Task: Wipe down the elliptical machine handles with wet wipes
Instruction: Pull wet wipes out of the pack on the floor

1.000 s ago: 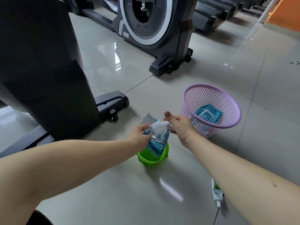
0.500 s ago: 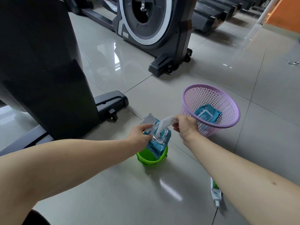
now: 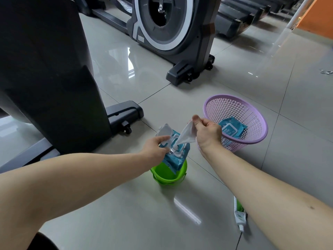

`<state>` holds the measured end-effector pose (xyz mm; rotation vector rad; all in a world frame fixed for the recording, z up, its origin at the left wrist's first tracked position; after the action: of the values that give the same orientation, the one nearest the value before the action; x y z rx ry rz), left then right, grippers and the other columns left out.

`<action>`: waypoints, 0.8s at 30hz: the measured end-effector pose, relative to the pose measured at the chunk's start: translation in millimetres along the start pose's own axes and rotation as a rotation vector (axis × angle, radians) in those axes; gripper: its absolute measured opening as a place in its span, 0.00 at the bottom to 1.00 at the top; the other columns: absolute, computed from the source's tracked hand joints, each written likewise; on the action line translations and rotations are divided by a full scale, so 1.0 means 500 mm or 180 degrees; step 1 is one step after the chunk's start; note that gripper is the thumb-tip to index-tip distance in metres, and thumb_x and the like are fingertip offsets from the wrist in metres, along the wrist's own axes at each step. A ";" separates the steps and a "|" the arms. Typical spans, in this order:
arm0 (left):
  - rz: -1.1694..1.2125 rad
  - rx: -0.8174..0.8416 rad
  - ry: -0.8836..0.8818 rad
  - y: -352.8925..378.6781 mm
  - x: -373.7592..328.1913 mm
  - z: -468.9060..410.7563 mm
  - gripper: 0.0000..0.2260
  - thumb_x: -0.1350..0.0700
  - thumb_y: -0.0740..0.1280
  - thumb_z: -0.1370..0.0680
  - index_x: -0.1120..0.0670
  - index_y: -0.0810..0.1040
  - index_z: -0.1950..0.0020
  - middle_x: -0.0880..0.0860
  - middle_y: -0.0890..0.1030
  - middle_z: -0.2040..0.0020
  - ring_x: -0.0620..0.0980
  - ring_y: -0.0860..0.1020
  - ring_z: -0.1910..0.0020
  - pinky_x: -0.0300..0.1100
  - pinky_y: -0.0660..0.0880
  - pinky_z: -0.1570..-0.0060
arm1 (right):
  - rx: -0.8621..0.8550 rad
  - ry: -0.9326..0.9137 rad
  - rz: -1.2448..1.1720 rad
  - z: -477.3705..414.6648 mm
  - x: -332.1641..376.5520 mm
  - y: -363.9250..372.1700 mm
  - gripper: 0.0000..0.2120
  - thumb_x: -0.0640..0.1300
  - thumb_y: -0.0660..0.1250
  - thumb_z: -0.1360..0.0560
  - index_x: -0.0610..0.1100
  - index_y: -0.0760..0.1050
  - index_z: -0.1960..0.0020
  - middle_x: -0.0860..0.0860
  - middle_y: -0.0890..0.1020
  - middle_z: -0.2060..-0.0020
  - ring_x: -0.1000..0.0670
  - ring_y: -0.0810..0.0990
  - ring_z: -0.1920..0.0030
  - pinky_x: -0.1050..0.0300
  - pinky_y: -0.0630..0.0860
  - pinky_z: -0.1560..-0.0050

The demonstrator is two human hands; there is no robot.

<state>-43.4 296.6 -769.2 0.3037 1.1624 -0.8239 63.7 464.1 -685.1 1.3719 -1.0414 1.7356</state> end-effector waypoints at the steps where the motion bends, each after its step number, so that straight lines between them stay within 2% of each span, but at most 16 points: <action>1: 0.0001 -0.0001 0.0003 0.000 -0.001 -0.002 0.23 0.63 0.72 0.22 0.46 0.78 0.29 0.51 0.80 0.36 0.53 0.82 0.43 0.47 0.81 0.39 | -0.0052 -0.0069 0.0052 0.004 0.009 0.000 0.13 0.52 0.74 0.23 0.45 0.82 0.61 0.49 0.84 0.61 0.53 0.79 0.59 0.60 0.78 0.58; 4: -0.0009 -0.0001 0.0002 0.000 -0.002 -0.004 0.23 0.62 0.72 0.22 0.45 0.78 0.29 0.51 0.80 0.36 0.53 0.83 0.44 0.47 0.81 0.40 | -0.0186 -0.0263 0.0098 0.011 0.034 -0.003 0.15 0.53 0.75 0.25 0.45 0.79 0.64 0.52 0.81 0.67 0.55 0.76 0.64 0.63 0.74 0.64; 8: -0.0133 -0.0032 0.0018 -0.008 0.011 -0.003 0.21 0.61 0.71 0.21 0.45 0.79 0.30 0.52 0.80 0.34 0.54 0.82 0.42 0.47 0.80 0.38 | -0.0345 -0.0481 0.0017 0.005 0.079 -0.013 0.14 0.53 0.74 0.25 0.46 0.78 0.63 0.54 0.80 0.69 0.57 0.75 0.65 0.70 0.73 0.70; 9: -0.0168 -0.0044 0.0006 -0.010 0.016 -0.003 0.21 0.61 0.71 0.20 0.45 0.79 0.30 0.52 0.80 0.34 0.54 0.81 0.41 0.47 0.80 0.38 | -0.0358 -0.0499 -0.0003 0.001 0.084 -0.014 0.15 0.54 0.74 0.24 0.45 0.79 0.63 0.54 0.79 0.69 0.56 0.75 0.65 0.69 0.74 0.70; 11: -0.0220 -0.0043 -0.0010 -0.014 0.022 -0.001 0.21 0.62 0.71 0.20 0.45 0.79 0.29 0.51 0.79 0.33 0.53 0.81 0.40 0.45 0.80 0.39 | -0.0339 -0.0463 -0.0027 -0.005 0.079 -0.012 0.16 0.54 0.73 0.23 0.45 0.78 0.64 0.53 0.78 0.69 0.54 0.76 0.64 0.60 0.80 0.67; 13: -0.0202 -0.0021 -0.0007 -0.012 0.021 0.002 0.21 0.62 0.70 0.20 0.46 0.78 0.29 0.51 0.79 0.33 0.53 0.81 0.40 0.44 0.80 0.40 | -0.0268 -0.0468 0.0279 -0.007 0.066 -0.011 0.17 0.54 0.71 0.21 0.46 0.76 0.64 0.52 0.79 0.68 0.51 0.77 0.63 0.55 0.79 0.64; 17: -0.0135 -0.0009 0.0082 -0.005 0.010 0.004 0.22 0.62 0.71 0.21 0.46 0.78 0.29 0.49 0.79 0.35 0.52 0.81 0.41 0.47 0.80 0.39 | 0.0311 -0.0185 0.0941 -0.007 0.012 -0.003 0.21 0.54 0.72 0.22 0.44 0.71 0.65 0.50 0.74 0.70 0.49 0.72 0.67 0.57 0.70 0.65; 19: -0.0107 -0.0014 0.0135 -0.002 0.005 0.004 0.22 0.62 0.71 0.21 0.45 0.79 0.30 0.49 0.80 0.35 0.52 0.82 0.42 0.47 0.81 0.40 | 0.0778 0.0068 0.1260 -0.005 -0.027 0.009 0.18 0.52 0.78 0.27 0.42 0.74 0.63 0.47 0.78 0.66 0.48 0.76 0.64 0.52 0.75 0.61; 22: -0.0018 -0.0003 0.0245 0.004 -0.007 0.005 0.22 0.64 0.71 0.21 0.48 0.79 0.30 0.50 0.81 0.34 0.52 0.82 0.40 0.49 0.81 0.39 | 0.1271 0.0449 0.1717 0.013 -0.083 0.023 0.13 0.46 0.81 0.30 0.41 0.83 0.51 0.45 0.85 0.56 0.47 0.83 0.55 0.49 0.82 0.51; 24: 0.0029 0.0001 0.0303 0.008 -0.012 0.007 0.21 0.65 0.71 0.22 0.50 0.79 0.30 0.50 0.81 0.34 0.52 0.81 0.39 0.50 0.80 0.38 | 0.1422 0.0558 0.1888 0.025 -0.105 0.030 0.14 0.47 0.83 0.32 0.42 0.84 0.53 0.44 0.86 0.56 0.45 0.85 0.53 0.46 0.84 0.48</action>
<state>-39.0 299.7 -763.4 0.3514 1.2489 -0.8087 67.0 444.3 -737.5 1.1956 -1.0692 2.6010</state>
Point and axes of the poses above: each hand's wrist, its own z-axis away from the middle knuckle, its own y-axis out of the palm, x = y × z, the point moved 8 cm from there along -z, towards the middle knuckle
